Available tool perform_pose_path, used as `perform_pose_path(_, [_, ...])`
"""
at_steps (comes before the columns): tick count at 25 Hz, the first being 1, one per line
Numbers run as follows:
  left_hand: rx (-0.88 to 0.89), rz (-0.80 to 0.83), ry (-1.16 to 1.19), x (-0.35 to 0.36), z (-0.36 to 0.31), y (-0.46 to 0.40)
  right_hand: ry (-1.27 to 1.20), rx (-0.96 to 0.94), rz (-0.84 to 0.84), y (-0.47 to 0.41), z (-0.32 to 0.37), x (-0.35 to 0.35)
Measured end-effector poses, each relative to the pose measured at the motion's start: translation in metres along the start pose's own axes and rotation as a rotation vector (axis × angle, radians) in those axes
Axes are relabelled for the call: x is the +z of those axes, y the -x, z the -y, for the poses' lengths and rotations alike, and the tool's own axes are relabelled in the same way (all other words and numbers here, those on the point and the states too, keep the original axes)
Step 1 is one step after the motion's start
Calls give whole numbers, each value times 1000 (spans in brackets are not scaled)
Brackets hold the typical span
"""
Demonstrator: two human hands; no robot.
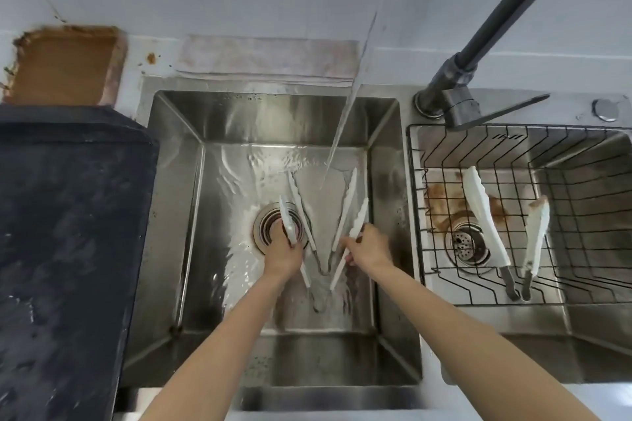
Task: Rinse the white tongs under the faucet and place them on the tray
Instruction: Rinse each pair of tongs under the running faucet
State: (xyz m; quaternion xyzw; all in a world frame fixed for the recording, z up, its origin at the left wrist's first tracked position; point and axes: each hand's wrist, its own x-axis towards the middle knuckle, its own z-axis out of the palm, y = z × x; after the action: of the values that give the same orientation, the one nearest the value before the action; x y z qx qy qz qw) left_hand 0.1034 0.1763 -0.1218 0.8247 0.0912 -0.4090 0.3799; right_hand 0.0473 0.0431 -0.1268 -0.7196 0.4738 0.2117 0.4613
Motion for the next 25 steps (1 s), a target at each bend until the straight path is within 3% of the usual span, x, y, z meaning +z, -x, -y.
perform_pose_path(17, [-45, 1, 39, 10, -13, -44, 223, 76, -15, -50, 20, 7])
perform_pose_path(25, [-47, 18, -55, 1, -12, -45, 236, 24, 37, -39, 24, 0])
